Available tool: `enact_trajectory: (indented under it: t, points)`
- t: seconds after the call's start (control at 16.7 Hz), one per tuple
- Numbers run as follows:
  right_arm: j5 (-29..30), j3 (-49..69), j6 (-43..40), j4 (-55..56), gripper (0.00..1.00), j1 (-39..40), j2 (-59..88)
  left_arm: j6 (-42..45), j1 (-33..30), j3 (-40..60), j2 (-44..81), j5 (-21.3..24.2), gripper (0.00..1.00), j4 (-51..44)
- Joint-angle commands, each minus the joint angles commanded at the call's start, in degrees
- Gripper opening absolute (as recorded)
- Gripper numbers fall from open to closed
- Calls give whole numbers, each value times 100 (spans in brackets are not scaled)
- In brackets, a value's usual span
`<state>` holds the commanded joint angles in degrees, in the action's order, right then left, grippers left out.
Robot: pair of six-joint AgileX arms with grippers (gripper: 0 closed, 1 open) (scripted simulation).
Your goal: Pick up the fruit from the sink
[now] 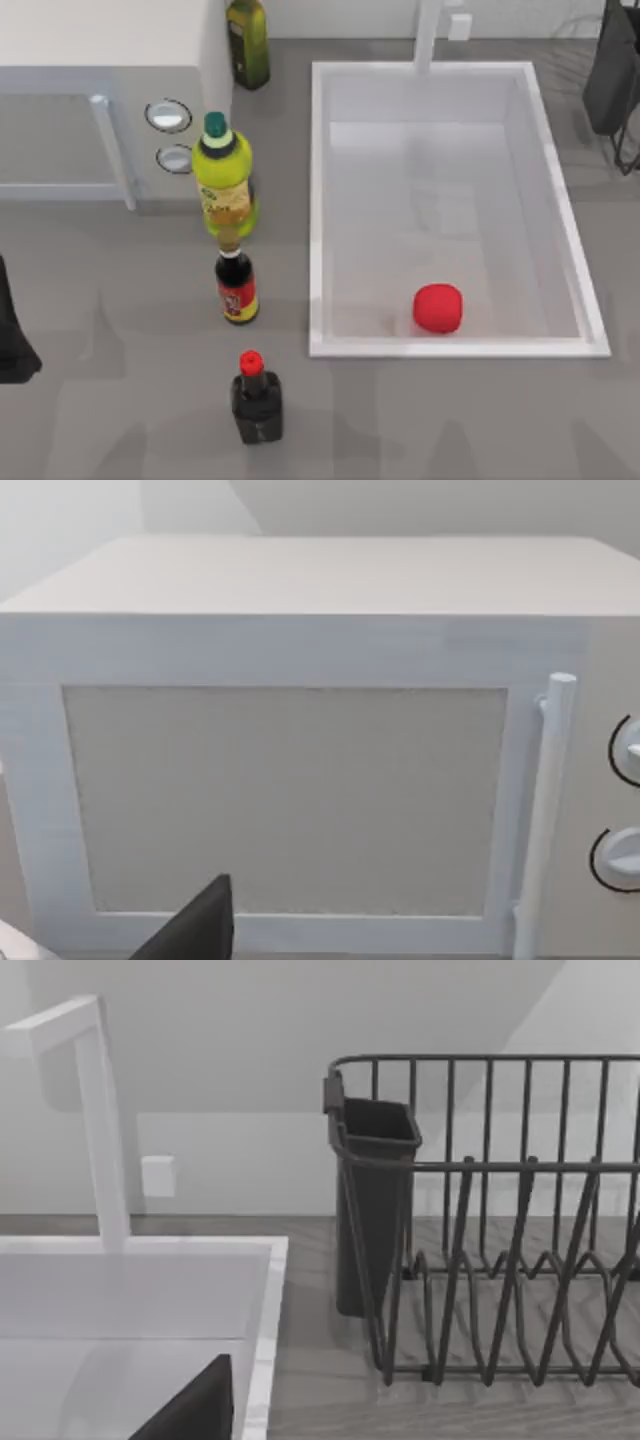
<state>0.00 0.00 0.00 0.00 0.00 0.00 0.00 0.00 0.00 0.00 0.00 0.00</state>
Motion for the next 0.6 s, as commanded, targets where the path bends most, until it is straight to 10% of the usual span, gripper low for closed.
enact_trajectory:
  t: [0.6]
  points:
    - [5, 2749, 867, -1792, 100, 836, 3213, 0, 0, 0, 0, 0, 100, 0]
